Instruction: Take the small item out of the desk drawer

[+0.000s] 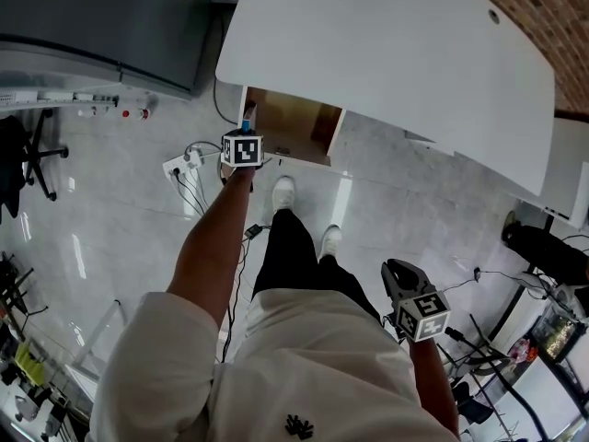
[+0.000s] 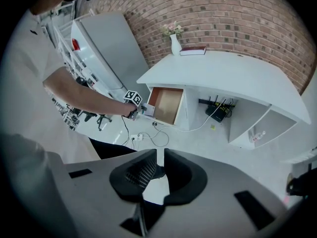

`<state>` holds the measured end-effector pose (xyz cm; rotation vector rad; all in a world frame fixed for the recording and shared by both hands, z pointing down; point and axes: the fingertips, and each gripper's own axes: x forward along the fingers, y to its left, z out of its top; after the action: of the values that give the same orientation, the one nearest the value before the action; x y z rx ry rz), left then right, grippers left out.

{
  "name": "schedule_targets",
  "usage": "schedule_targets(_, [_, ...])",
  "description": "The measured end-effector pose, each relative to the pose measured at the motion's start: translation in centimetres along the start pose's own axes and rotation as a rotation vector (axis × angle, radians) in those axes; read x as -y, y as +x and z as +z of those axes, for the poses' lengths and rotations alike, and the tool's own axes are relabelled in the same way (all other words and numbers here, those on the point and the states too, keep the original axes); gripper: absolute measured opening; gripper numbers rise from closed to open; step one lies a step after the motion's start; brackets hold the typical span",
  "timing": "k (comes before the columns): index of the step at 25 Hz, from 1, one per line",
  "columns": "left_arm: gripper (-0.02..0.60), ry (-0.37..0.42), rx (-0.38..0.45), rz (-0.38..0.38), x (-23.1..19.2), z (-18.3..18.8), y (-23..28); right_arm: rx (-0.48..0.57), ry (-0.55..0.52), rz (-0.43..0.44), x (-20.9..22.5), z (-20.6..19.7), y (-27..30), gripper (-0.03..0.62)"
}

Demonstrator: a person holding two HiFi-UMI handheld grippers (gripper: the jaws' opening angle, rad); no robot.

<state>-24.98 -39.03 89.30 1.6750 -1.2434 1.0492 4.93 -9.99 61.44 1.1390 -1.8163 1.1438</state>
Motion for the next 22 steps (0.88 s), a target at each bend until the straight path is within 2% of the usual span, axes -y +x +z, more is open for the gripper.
schedule_targets(10, [0.098, 0.002, 0.067, 0.003, 3.6, -1.1, -7.1, 0.077, -0.024, 0.032, 1.2, -3.7, -3.4, 0.064])
schedule_targets(13, [0.098, 0.033, 0.106, 0.056, 4.2, -1.5, -10.7, 0.111, -0.042, 0.045, 1.6, -5.0, -4.8, 0.063])
schedule_targets(17, [0.098, 0.014, 0.17, 0.031, 7.3, -2.7, -15.0, 0.151, -0.06, 0.067, 2.6, -6.9, -7.0, 0.06])
schedule_targets(22, [0.098, 0.021, 0.208, 0.021, 11.0, -4.9, -21.5, 0.225, -0.096, 0.089, 3.3, -8.0, -10.4, 0.057])
